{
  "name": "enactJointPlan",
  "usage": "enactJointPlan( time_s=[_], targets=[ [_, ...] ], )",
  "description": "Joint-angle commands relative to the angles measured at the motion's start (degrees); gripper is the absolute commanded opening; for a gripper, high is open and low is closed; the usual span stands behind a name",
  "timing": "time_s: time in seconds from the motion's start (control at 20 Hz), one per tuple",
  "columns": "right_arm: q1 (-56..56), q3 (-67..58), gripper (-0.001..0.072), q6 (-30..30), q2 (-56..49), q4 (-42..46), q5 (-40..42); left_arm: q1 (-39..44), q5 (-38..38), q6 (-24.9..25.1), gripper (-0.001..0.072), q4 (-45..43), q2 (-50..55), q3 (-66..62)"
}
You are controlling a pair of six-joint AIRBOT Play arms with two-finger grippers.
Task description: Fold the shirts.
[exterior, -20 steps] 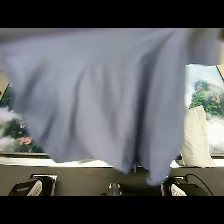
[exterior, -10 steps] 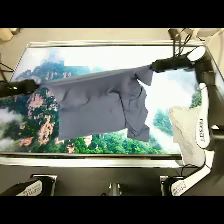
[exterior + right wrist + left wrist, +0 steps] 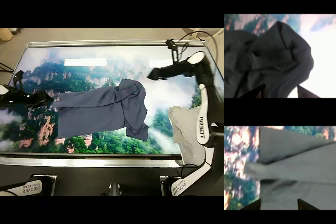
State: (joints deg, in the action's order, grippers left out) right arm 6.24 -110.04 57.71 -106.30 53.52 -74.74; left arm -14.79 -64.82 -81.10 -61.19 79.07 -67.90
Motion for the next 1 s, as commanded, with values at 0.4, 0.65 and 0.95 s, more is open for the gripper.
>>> enactJointPlan(
  time_s=[0.4, 0.65, 0.95],
  targets=[
    [-1.9, 24.3, 0.0515, -5.3, 6.1, 8.6, -16.3, -3.6, -3.9, 6.4, 0.0518, 2.3, -6.1, 31.7],
    [-2.6, 27.2, 0.0564, -5.3, 6.1, 10.2, -12.3, -3.6, 2.5, 6.4, 0.0517, 3.8, -6.1, 31.9],
    [-4.3, 32.4, 0.0611, -5.2, 5.9, 7.3, -3.7, -2.2, 6.4, 6.4, 0.0081, 8.2, -6.1, 31.9]
  ],
)
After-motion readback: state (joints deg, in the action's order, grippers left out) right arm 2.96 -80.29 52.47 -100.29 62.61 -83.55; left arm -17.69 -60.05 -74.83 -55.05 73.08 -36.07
